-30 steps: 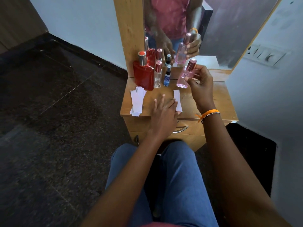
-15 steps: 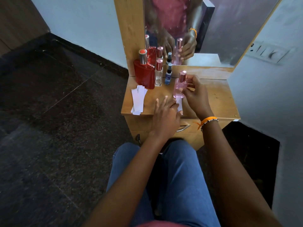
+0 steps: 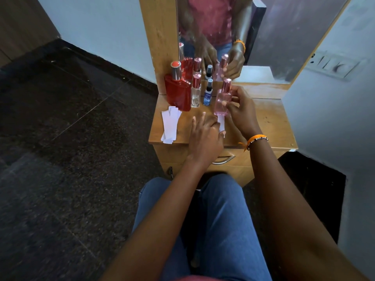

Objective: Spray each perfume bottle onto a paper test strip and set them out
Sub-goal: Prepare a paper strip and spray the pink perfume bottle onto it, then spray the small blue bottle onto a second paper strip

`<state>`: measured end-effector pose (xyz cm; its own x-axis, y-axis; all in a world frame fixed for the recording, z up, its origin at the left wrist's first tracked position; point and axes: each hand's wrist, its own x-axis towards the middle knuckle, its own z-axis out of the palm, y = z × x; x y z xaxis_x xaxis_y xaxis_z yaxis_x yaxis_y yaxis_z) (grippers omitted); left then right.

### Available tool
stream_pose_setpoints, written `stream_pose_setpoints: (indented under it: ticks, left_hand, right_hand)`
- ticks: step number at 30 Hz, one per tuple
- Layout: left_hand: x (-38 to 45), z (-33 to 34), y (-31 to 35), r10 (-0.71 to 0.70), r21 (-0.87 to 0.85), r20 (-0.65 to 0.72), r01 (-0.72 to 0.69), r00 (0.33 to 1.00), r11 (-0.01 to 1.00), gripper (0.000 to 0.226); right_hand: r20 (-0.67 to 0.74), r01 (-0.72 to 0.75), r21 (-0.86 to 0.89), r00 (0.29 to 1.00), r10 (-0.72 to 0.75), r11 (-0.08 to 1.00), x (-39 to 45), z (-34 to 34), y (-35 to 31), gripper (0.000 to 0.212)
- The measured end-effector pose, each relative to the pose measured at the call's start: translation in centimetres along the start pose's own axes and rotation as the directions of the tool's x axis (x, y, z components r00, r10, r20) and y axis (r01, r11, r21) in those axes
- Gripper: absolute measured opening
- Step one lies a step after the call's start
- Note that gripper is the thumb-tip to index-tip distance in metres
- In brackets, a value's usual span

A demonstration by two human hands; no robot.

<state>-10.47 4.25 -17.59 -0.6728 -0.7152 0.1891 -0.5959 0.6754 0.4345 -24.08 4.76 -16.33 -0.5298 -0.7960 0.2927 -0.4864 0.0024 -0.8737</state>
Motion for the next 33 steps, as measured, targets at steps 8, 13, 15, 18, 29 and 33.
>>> stream_pose_setpoints:
  ticks: [8, 13, 15, 18, 29, 33]
  left_hand:
    - [0.4, -0.3, 0.0, 0.006, 0.029, -0.003, -0.006, 1.000, 1.000, 0.037]
    - [0.3, -0.5, 0.1, 0.007, 0.026, -0.001, -0.007, 1.000, 1.000, 0.035]
    - [0.2, -0.4, 0.0, -0.001, 0.014, -0.002, 0.001, 1.000, 1.000, 0.035]
    - [0.0, -0.3, 0.1, -0.007, 0.019, 0.011, 0.007, 1.000, 1.000, 0.036]
    - [-0.6, -1.4, 0.0, -0.039, -0.085, -0.067, 0.033, 0.997, 0.996, 0.037]
    - [-1.9, -3.3, -1.1, -0.159, -0.206, -0.206, 0.116, 0.966, 0.972, 0.035]
  right_hand:
    - [-0.045, 0.036, -0.010, 0.998, -0.036, 0.999, 0.5, 0.1, 0.4, 0.032]
    - [-0.151, 0.064, 0.059, 0.987, -0.055, 0.996, 0.5, -0.5, -0.2, 0.033]
    - [-0.106, 0.062, 0.063, 0.993, -0.055, 0.996, 0.4, -0.4, -0.3, 0.031]
    - [-0.032, 0.053, 0.034, 0.998, -0.052, 0.998, 0.0, 0.2, 0.1, 0.029]
    - [-0.173, -0.033, 0.047, 0.984, 0.041, 0.998, -2.1, -0.2, -0.6, 0.046]
    - [-0.375, -0.071, 0.081, 0.922, 0.097, 0.994, -4.9, 0.8, -2.1, 0.021]
